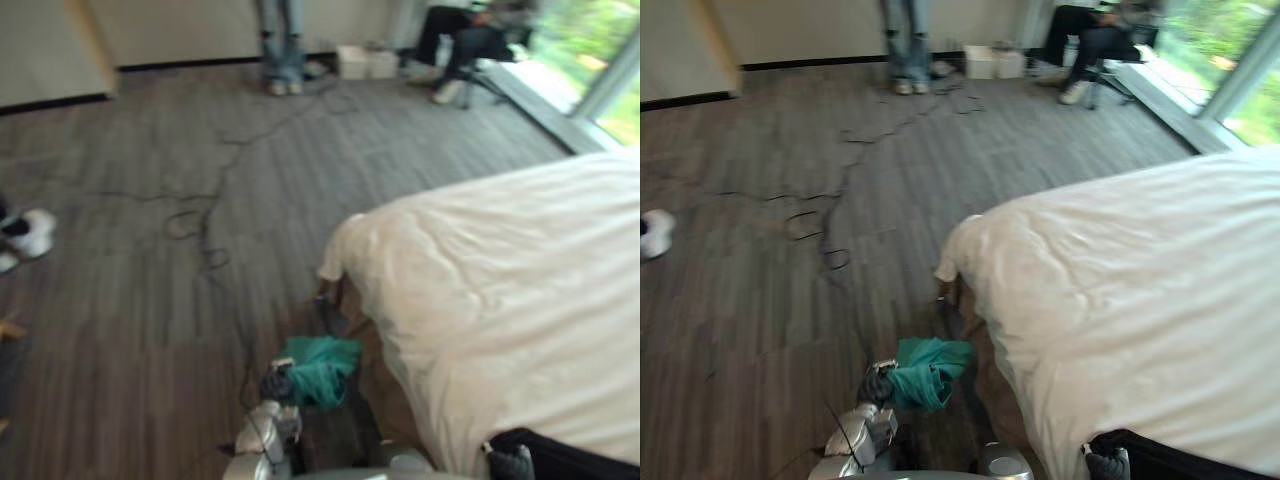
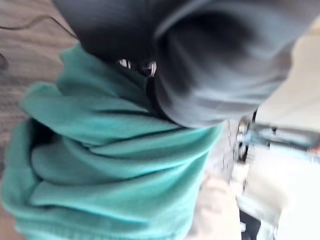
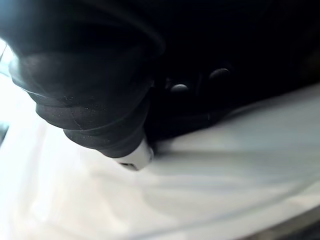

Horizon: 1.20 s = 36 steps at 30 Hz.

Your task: Tidy the bed and pick cloth on bed and put in laundry

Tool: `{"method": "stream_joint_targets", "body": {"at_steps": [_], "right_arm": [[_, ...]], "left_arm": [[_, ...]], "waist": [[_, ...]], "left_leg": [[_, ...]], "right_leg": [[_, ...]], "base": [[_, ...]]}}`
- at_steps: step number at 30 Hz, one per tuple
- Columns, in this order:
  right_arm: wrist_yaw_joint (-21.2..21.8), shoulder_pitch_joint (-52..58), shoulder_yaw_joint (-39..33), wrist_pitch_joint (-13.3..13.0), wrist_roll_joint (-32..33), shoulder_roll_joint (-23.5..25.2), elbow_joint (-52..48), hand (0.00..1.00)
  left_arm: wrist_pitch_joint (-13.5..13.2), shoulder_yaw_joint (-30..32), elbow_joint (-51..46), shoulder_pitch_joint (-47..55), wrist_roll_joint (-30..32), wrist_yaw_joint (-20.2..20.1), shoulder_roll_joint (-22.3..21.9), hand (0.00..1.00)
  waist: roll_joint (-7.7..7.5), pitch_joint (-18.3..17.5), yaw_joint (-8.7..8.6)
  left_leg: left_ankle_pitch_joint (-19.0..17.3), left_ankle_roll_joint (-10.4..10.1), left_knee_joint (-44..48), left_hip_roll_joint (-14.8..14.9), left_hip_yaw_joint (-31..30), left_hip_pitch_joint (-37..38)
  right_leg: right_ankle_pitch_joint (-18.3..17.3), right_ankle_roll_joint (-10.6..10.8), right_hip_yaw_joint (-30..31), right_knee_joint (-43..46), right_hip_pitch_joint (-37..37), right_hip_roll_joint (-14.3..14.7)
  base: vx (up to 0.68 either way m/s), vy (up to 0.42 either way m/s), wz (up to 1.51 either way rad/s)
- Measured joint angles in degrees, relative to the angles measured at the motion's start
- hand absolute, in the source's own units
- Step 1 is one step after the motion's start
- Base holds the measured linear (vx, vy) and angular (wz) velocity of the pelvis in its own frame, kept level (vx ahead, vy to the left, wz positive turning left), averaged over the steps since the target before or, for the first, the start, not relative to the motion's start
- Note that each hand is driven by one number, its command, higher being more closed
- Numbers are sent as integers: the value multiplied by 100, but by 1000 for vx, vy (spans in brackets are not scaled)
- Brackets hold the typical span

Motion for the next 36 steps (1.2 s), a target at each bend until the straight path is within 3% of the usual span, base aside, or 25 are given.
{"method": "stream_joint_targets", "body": {"at_steps": [3, 5, 6, 8, 9, 10, 17, 20, 25, 26, 27, 28, 30, 31, 32, 33, 34, 36], "right_arm": [[0, 176, 157, 3, 34, 56, -9, 100], [20, 158, 358, 6, 37, 57, -4, 100], [43, 50, 565, 8, 36, 85, 31, 100], [152, -68, 740, 13, 35, 152, 58, 100], [232, -190, 839, 13, 35, 269, 65, 100], [413, -1009, 1107, 43, -18, 503, 431, 100], [508, -956, 1109, 43, -19, 492, 431, 100], [637, -829, 1130, 67, -24, 495, 431, 100], [901, -751, 1139, 167, -20, 469, 676, 100], [922, -772, 1145, 171, -19, 445, 676, 100], [989, -806, 1139, 177, -16, 409, 675, 100], [1033, -807, 1148, 178, -15, 364, 660, 100], [1028, -788, 1148, 180, -9, 206, 645, 100], [1026, -788, 1141, 190, -4, 91, 645, 100], [1025, -803, 1138, 191, -3, 65, 642, 100], [1025, -834, 1110, 193, 0, 55, 640, 100], [1022, -843, 1099, 192, 5, 48, 636, 100], [1028, -905, 1103, 241, 11, 41, 640, 100]], "left_arm": [[3, 11, -9, 169, 74, 4, 126, 100], [2, -2, -32, 227, 124, -1, 104, 100], [2, -9, -34, 222, 123, -5, 104, 100], [3, -29, -34, 206, 124, -16, 117, 100], [3, -59, -34, 205, 123, -22, 147, 100], [10, -338, -12, 90, 124, -46, 227, 100], [26, -339, -12, 124, 119, -50, 227, 100], [82, -365, -5, 77, 92, -100, 228, 100], [156, -478, 339, -140, -421, -182, 234, 100], [171, -493, 391, -178, -515, -187, 243, 100], [192, -485, 410, -212, -645, -215, 240, 100], [196, -471, 407, -230, -721, -279, 212, 100], [253, -472, 409, -203, -780, -290, 123, 100], [260, -467, 407, -189, -781, -285, 106, 100], [260, -447, 404, -194, -781, -284, 104, 100], [259, -427, 372, -210, -783, -279, 121, 100], [259, -426, 358, -238, -782, -280, 154, 100], [266, -440, 180, -280, -775, -279, 107, 100]], "waist": [[17, 51, 13], [109, -8, 72], [173, -45, 174], [210, -73, 186], [162, -66, 244], [132, -313, 502], [135, -316, 527], [138, -321, 461], [87, -375, 457], [73, -366, 461], [50, -339, 464], [72, -288, 471], [178, -180, 485], [298, -167, 519], [285, -171, 539], [217, -199, 547], [219, -195, 528], [169, -133, 496]], "left_leg": [[591, 97, -546, -353, -168, 295], [790, 109, -835, -381, -272, 320], [965, 110, -1027, -380, -303, 325], [1135, 156, -1161, -406, -400, 360], [1169, 168, -1226, -444, -457, 422], [1289, 221, -1561, -561, -665, 621], [1197, 179, -1561, -520, -425, 745], [1167, 161, -1562, -517, -404, 822], [1116, 91, -1479, -509, -407, 907], [1025, 52, -1327, -511, -410, 835], [606, -67, -725, -459, -329, 545], [108, -205, 115, -213, 94, 229], [-357, -235, 979, 120, 516, 42], [-528, -283, 1120, 101, 518, 28], [-569, -335, 1121, 84, 547, 20], [-737, -534, 1194, 159, 862, -25], [-791, -561, 1334, 238, 1094, -158], [-740, -385, 1293, 327, 1523, -697]], "right_leg": [[544, -134, -38, -72, 155, -176], [637, -13, -278, -284, 207, -215], [753, -11, -365, -440, 202, -203], [800, -34, -478, -528, 296, -201], [818, -58, -530, -569, 371, -218], [847, -27, -711, -948, 674, -244], [850, -31, -456, -963, 698, -219], [851, -31, -436, -1007, 810, -217], [853, -35, -474, -1043, 1007, -216], [853, -35, -523, -1043, 1022, -239], [853, -36, -606, -1049, 1045, -260], [850, -45, -698, -1120, 1184, -243], [750, -116, -861, -1170, 1471, -168], [689, -72, -886, -1190, 1545, -189], [673, -86, -906, -1231, 1564, -221], [682, -83, -930, -1369, 1575, -309], [683, -82, -1014, -1447, 1572, -364], [604, 101, -1279, -1558, 1581, -629]], "base": [[-39, -24, 145], [26, 30, 52], [44, 32, 19], [73, 8, 26], [66, 1, 18], [45, 3, 10], [3, -3, -17], [37, -32, -9], [34, -48, 2], [-11, -45, 20], [-4, -39, 30], [2, -37, 35], [34, 52, 35], [69, 127, 26], [107, 153, 21], [102, 102, 30], [149, 171, 67], [135, 160, 60]]}}
